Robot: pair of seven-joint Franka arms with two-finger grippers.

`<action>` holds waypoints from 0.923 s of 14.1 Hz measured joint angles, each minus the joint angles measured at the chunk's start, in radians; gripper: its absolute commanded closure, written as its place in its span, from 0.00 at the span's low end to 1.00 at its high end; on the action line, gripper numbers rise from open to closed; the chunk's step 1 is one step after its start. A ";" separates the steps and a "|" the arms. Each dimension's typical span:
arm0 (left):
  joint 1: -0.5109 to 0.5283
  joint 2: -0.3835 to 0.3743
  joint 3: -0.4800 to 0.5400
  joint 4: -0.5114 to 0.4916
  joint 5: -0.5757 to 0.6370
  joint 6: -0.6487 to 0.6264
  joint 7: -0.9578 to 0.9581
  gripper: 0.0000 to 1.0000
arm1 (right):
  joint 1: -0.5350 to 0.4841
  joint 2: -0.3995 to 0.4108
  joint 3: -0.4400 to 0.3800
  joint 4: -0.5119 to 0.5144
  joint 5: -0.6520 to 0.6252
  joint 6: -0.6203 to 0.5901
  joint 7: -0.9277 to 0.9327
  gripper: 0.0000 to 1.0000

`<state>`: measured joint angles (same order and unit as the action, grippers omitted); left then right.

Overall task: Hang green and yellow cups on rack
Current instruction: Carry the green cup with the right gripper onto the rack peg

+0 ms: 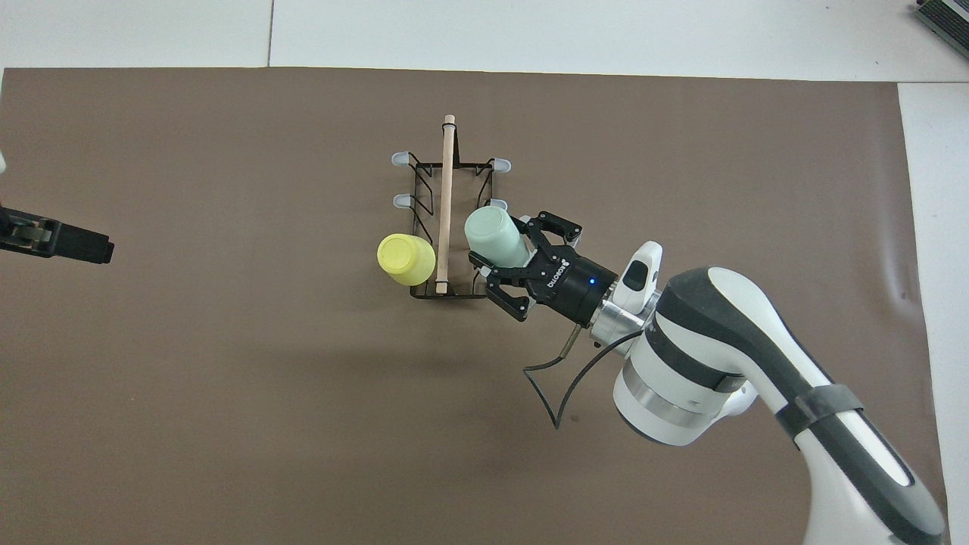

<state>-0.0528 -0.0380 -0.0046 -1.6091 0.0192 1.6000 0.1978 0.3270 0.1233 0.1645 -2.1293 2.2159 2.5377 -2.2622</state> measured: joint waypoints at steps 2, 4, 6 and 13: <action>0.000 0.000 0.000 -0.006 0.000 0.000 0.000 0.00 | 0.000 0.005 -0.001 0.014 0.000 0.019 -0.001 0.85; 0.000 0.000 -0.001 -0.009 0.000 0.000 0.000 0.00 | 0.000 0.011 -0.002 0.017 0.001 0.035 -0.025 0.85; 0.000 0.000 -0.001 -0.010 0.000 0.000 0.000 0.00 | 0.001 0.021 -0.002 0.018 0.023 0.036 -0.053 0.85; 0.000 0.000 -0.001 -0.010 0.000 0.000 0.000 0.00 | 0.019 0.060 0.000 0.020 0.142 0.033 -0.146 0.85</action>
<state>-0.0528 -0.0381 -0.0055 -1.6192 0.0192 1.5999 0.1978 0.3458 0.1831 0.1641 -2.1096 2.3583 2.5709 -2.4080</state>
